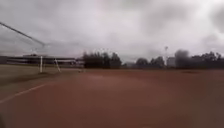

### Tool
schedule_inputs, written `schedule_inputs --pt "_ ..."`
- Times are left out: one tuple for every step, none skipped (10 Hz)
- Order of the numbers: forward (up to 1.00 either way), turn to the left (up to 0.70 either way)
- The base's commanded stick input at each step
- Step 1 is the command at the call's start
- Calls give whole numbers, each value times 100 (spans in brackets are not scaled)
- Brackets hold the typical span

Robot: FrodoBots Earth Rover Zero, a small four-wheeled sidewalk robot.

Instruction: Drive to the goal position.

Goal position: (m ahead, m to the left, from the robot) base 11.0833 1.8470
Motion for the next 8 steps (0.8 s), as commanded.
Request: schedule_inputs --pt "70 0" --pt "70 0" --pt "70 0" --pt "70 0" --pt "70 0" --pt "70 0" --pt "70 0" --pt "70 0"
